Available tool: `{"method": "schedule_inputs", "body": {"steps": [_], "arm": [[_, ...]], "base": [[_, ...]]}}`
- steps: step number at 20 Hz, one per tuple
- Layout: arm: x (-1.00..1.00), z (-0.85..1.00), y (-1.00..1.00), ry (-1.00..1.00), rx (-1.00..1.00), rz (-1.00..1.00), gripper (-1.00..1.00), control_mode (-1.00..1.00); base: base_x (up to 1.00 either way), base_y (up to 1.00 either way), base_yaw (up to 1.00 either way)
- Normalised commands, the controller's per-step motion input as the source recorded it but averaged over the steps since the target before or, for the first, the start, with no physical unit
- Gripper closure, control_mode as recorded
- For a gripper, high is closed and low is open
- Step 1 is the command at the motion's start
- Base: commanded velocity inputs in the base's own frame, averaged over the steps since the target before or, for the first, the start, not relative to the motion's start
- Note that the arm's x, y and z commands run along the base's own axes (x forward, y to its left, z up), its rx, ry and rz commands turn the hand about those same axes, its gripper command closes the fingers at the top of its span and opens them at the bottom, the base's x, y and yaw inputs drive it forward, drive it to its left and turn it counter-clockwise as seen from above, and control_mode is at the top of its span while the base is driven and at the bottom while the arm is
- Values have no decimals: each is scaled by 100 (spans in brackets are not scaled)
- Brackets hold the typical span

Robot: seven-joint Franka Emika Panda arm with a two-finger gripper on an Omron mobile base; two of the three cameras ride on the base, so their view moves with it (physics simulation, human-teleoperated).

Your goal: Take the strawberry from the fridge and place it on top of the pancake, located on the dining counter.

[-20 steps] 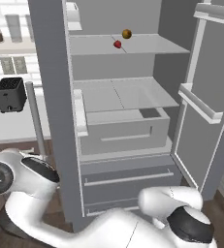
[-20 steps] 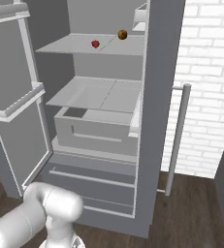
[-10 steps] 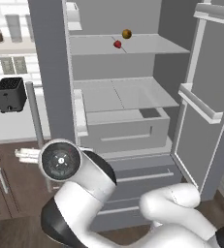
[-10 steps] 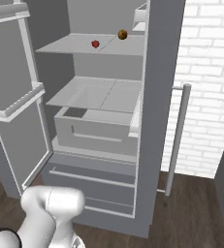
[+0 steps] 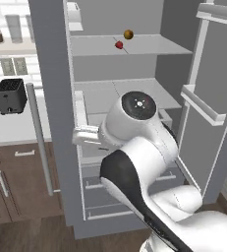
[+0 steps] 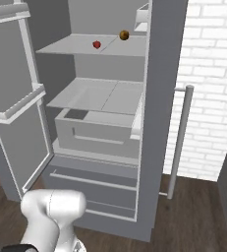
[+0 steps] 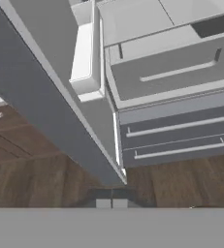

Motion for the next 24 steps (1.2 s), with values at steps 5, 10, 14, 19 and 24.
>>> {"method": "schedule_inputs", "body": {"steps": [5,10,14,19,24], "arm": [[-15,10,-100,11,-2,16,-100,-100],[-28,0,-94,0,-13,21,-100,-100],[-12,0,-66,-4,-13,16,-100,-100],[11,10,-55,-1,-2,16,-100,-100],[36,9,-3,-2,-3,-16,-100,-100]], "base": [[0,0,0],[0,0,0],[0,0,0],[0,0,0],[0,0,0]]}}
